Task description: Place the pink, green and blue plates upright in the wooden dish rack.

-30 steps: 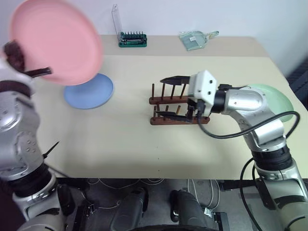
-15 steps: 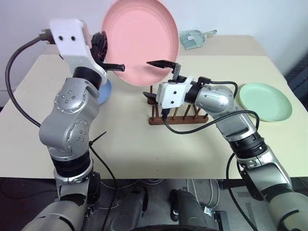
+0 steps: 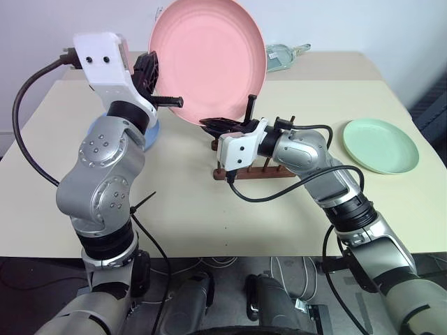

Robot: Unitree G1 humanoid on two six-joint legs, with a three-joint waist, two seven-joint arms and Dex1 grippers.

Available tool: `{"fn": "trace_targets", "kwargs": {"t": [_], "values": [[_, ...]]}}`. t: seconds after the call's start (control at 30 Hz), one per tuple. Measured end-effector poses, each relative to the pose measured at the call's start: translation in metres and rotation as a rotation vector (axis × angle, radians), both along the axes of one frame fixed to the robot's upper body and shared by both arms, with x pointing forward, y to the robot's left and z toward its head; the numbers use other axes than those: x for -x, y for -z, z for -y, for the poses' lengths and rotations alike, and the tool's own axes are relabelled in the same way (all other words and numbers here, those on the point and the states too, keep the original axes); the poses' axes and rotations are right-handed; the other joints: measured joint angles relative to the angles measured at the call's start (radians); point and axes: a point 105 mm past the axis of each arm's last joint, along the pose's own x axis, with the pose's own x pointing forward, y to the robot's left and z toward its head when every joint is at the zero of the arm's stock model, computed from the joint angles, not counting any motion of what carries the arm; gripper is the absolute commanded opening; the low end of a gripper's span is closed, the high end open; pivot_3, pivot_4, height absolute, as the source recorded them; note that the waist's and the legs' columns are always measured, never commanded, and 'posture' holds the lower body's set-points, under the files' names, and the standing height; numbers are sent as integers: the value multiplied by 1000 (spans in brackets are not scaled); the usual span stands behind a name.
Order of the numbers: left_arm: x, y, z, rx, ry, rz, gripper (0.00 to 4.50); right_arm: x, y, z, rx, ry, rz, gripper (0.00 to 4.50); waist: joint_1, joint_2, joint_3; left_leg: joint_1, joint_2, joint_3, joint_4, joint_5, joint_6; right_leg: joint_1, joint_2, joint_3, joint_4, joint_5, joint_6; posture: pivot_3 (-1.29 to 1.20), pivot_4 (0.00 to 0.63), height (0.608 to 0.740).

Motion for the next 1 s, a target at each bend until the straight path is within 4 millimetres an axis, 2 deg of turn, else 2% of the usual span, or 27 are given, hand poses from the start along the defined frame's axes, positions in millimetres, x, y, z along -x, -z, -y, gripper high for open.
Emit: {"fn": "trace_targets", "kwargs": {"t": [0.1, 0.17, 0.23, 0.33, 0.5, 0.57, 0.63, 0.67, 0.73, 0.83, 0.93, 1.0], "values": [[0, 0, 1, 54, 15, 4, 2524, -1, 1, 0, 7, 7, 9, 0, -2, 0, 0, 0, 0, 1, 0, 0, 0, 0, 0, 1, 0, 0, 0, 0, 150, 740], [1, -6, -9, 141, -6, 31, 3658, -1, 1, 1, 9, 5, 13, 0, -4, 0, 0, 0, 0, 1, 0, 0, 0, -1, 0, 1, 0, 0, 0, 0, 150, 740], [3, -18, -26, 237, -47, 84, 4456, -2, 2, 1, 8, 7, 13, 0, -11, 0, 0, 0, 1, 1, 0, 0, 0, -1, 0, 1, 0, 0, 0, 0, 150, 740], [8, -30, -53, 281, -126, 152, 4456, -6, -4, 10, -14, 30, 15, 0, -18, 0, 0, 0, 1, 3, 0, 0, 0, -1, 0, 2, 0, 1, 0, 0, 150, 740], [10, -30, -82, 213, -195, 161, 4456, -12, -29, 36, -176, 58, -48, 0, -18, 0, 0, 0, 1, 4, 0, 1, 0, -1, 1, 3, 0, 1, 0, 0, 150, 740], [12, -17, -86, 82, -160, 123, 4456, -8, -37, 52, -301, 30, -194, 0, -19, 0, 0, 1, 1, 4, -1, 0, 1, -1, 1, 4, 0, 1, 0, 0, 150, 740], [15, 12, -88, -50, -67, 33, 4456, -5, -46, 82, -479, 4, -391, 0, -20, 1, 0, 1, 1, 5, -1, -1, 3, -2, 0, 5, 0, 1, 0, 0, 150, 740], [19, 32, -83, -105, 19, -25, 4456, -2, -50, 97, -557, -17, -483, 0, -19, 1, 0, 1, 1, 5, -1, -5, 10, -2, 0, 6, -1, 1, 0, 0, 150, 740], [26, 65, -68, -169, 182, -133, 4456, 7, -57, 117, -646, -55, -599, 0, -16, 1, 1, 1, 1, 6, -1, -6, 10, -2, 0, 6, -2, 1, -1, 0, 150, 740], [50, 102, -37, -303, 429, -255, 4456, 21, -60, 123, -759, -171, -781, 0, -20, 2, 1, 1, 4, 8, -1, -6, 10, -2, -1, 9, -2, 0, -6, 0, 150, 740], [70, 127, -16, -366, 593, -331, 4456, 25, -59, 133, -871, -216, -913, 0, -19, 4, 2, 1, 7, 10, -1, -7, 8, -2, 0, 9, -3, 1, -9, 0, 150, 740], [76, 135, -7, -379, 656, -341, 4456, 27, -61, 135, -910, -237, -961, 0, -18, 5, 2, 1, 8, 11, -1, -8, 8, -2, 1, 9, -3, 1, -10, 0, 150, 740]]}}
